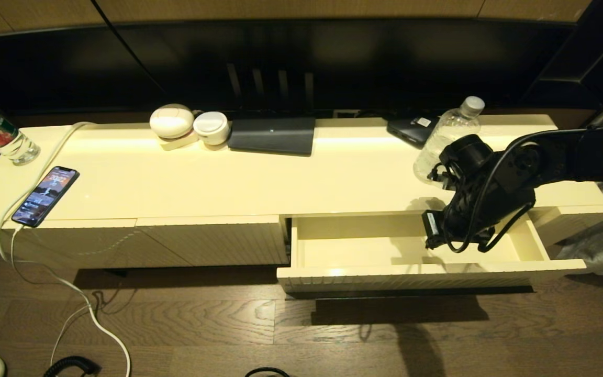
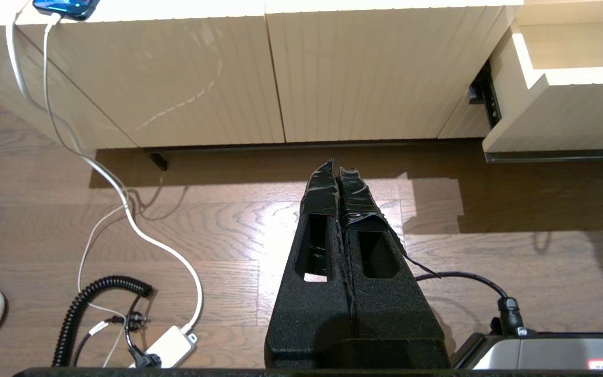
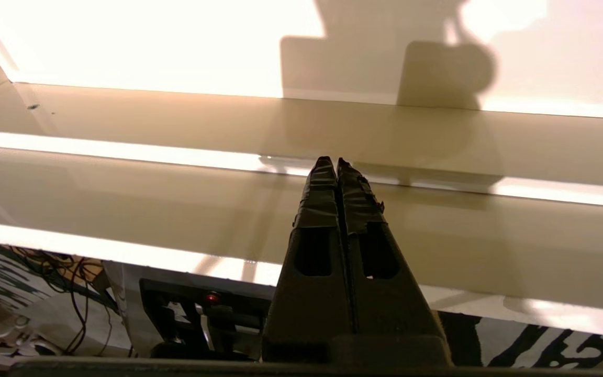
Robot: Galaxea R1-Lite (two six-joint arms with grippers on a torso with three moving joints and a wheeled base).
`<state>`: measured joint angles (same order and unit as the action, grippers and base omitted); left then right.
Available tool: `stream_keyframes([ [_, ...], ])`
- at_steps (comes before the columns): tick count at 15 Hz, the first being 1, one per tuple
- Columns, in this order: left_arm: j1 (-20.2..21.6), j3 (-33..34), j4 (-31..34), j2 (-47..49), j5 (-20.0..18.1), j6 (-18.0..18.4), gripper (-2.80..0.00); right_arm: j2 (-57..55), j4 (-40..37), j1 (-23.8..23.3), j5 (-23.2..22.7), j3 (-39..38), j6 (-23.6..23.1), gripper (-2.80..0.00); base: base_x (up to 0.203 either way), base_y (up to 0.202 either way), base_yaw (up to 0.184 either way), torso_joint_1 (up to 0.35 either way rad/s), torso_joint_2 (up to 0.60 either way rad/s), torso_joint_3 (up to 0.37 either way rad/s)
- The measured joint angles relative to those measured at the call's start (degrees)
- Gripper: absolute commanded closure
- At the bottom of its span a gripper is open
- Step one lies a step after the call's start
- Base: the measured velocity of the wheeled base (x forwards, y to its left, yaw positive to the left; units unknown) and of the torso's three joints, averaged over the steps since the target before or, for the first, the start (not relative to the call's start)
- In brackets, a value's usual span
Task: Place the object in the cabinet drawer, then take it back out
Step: Open the drawer
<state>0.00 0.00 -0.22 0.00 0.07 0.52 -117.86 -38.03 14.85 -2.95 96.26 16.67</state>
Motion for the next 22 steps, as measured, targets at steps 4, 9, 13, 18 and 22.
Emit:
stream_keyframes([
  [4, 0.0, 0.0, -0.02, 0.0, -0.04, 0.0, 0.0, -1.32, 0.02, 0.02, 0.11, 0.11, 0.17, 0.0, 0.0, 0.0, 0.0, 0.0, 0.0, 0.0],
  [9, 0.0, 0.0, -0.02, 0.0, -0.07, -0.01, 0.0, -2.75, -1.27, 0.91, 0.11, -1.6, 0.83, 0.0, 0.0, 0.0, 0.0, 0.0, 0.0, 0.0],
  [13, 0.0, 0.0, 0.0, 0.0, -0.05, 0.0, 0.0, -2.84, -3.71, 1.48, 0.17, -3.5, 1.35, 0.0, 0.0, 0.0, 0.0, 0.0, 0.0, 0.0],
  [18, 0.0, 0.0, -0.02, 0.0, -0.02, 0.0, 0.0, -2.64, -9.87, 2.25, 0.11, -4.2, 2.01, 0.0, 0.0, 0.0, 0.0, 0.0, 0.0, 0.0],
  [22, 0.0, 0.0, -0.02, 0.0, -0.02, 0.0, 0.0, -2.15, -10.69, 2.78, 0.01, -6.48, 2.6, 0.0, 0.0, 0.0, 0.0, 0.0, 0.0, 0.0],
])
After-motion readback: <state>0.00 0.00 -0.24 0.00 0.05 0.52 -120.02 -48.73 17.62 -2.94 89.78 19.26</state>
